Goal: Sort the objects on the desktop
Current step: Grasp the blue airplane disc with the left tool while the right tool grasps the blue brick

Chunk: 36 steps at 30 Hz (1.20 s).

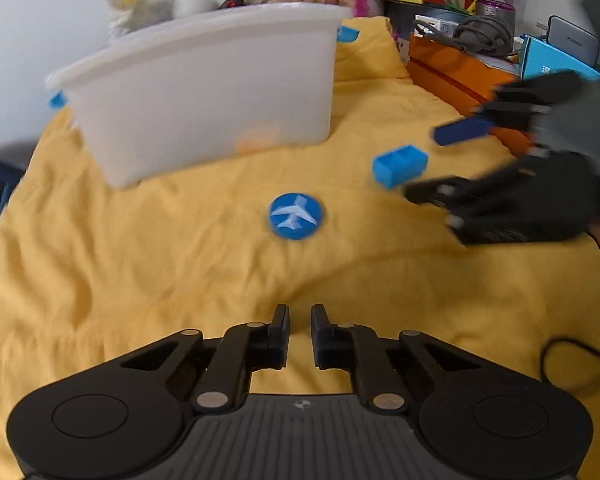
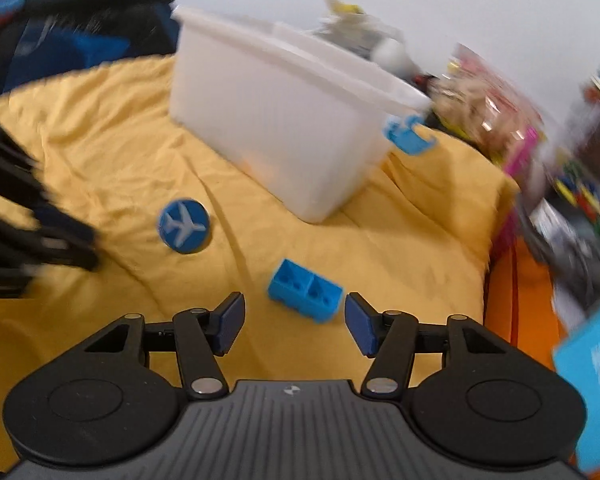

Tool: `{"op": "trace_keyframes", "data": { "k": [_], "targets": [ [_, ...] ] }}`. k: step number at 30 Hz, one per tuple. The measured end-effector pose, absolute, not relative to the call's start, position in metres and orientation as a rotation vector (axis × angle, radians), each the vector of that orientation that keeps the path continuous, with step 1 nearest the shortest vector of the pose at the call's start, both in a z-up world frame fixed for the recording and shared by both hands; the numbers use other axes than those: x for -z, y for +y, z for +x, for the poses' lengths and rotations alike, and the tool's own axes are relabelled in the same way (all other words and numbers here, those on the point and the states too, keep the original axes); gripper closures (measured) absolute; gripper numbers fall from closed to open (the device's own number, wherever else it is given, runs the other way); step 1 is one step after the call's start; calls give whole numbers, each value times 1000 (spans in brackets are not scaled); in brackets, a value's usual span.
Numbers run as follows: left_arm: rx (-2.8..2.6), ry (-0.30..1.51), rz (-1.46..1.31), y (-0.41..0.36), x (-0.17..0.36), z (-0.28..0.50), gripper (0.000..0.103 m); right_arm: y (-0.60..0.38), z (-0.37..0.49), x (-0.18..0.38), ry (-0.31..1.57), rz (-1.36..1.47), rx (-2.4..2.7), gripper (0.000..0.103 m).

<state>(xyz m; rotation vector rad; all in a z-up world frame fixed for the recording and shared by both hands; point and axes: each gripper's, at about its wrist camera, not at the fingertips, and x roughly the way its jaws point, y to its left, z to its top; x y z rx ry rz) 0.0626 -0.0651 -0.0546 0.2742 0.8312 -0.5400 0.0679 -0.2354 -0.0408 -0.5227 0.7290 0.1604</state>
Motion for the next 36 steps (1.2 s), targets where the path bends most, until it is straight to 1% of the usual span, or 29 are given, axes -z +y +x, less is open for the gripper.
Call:
{"op": "trace_keyframes", "data": {
  "k": [1,2,3,6,8,10,14,18,19,20,22,23,24,26,30,31,32,33,36],
  "targets": [
    [534,829,267,-63,55,60,85,-233,77,47,751,-555,-173,51],
    [529,828,262,-62,54,60,85,-232,85,52,765,-573,-177,55],
    [527,827,254,-61,53,59,85,-231,91,55,775,-582,-175,68],
    [509,805,227,-58,45,58,75,-233,104,50,806,-525,-142,69],
    [500,784,223,-58,41,62,66,-239,99,35,811,-381,-143,69],
    [502,766,232,-63,36,71,60,-243,86,18,811,-242,-170,69],
    [532,758,317,-81,41,94,59,-263,55,8,912,125,-232,69],
    [590,730,396,-103,47,109,59,-295,31,34,1089,545,-269,68],
    [608,734,415,-108,50,113,55,-300,24,42,1122,630,-289,68],
    [625,745,427,-114,54,119,49,-301,19,44,1127,655,-299,68],
    [647,765,370,-114,61,131,49,-299,10,43,1131,655,-313,68],
    [647,785,321,-111,62,136,57,-297,7,44,1138,683,-334,68],
    [635,794,285,-107,61,139,61,-297,6,46,1141,731,-347,68],
    [638,805,274,-103,59,135,62,-296,9,51,1151,764,-345,68],
    [663,776,349,-90,51,98,61,-296,24,52,1134,686,-281,65],
    [651,770,358,-83,49,88,61,-296,27,49,1122,624,-240,65],
    [637,777,346,-74,47,79,61,-297,27,45,1102,567,-220,62],
    [622,793,326,-65,45,69,61,-296,28,39,1077,493,-197,55],
    [581,836,310,-47,47,46,61,-292,25,26,1024,266,-117,54]
  ]
}}
